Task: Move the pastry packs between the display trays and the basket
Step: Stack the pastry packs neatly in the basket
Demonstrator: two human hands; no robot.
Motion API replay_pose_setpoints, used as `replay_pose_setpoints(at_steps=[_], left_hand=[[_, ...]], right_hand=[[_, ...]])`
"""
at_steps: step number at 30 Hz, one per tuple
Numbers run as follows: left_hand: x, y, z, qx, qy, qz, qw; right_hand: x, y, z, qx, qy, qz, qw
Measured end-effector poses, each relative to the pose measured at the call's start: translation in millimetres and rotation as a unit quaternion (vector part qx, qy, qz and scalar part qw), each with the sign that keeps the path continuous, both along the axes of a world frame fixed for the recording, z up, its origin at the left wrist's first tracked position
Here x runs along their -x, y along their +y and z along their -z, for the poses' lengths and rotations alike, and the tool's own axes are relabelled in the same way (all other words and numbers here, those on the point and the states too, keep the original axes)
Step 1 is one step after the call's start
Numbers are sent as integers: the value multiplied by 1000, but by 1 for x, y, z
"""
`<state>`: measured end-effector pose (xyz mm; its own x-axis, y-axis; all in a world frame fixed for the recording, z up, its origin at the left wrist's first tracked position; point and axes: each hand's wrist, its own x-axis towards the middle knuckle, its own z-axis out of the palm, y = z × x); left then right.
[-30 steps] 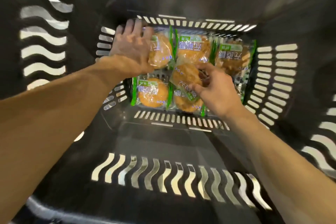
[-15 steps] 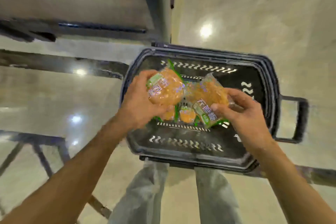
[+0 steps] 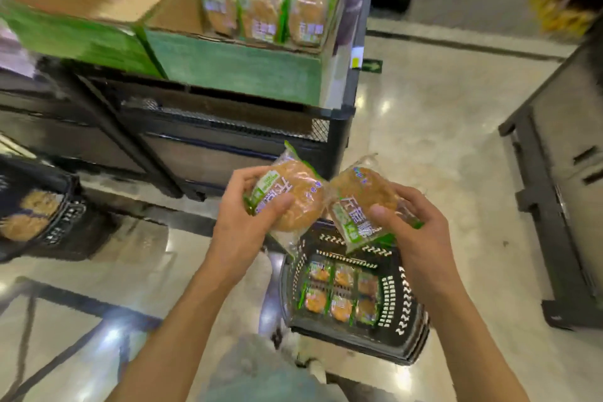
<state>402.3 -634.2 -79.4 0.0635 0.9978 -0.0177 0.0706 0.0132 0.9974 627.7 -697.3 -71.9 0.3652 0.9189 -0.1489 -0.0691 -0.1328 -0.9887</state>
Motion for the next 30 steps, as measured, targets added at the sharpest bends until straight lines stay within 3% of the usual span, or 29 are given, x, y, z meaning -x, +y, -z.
replay_pose_setpoints(at_steps=[6, 13, 21, 30], left_hand=[[77, 3, -37, -43, -28, -100, 994], [163, 93, -48, -56, -34, -110, 992], [232, 236, -65, -27, -22, -33, 999], [160, 364, -94, -64, -2, 158, 985]], right_hand=[[68, 31, -53, -65, -74, -92, 991], [141, 129, -71, -81, -106, -112, 985], [214, 254, -90, -77, -99, 8, 992], [160, 294, -127, -75, -158, 142, 974]])
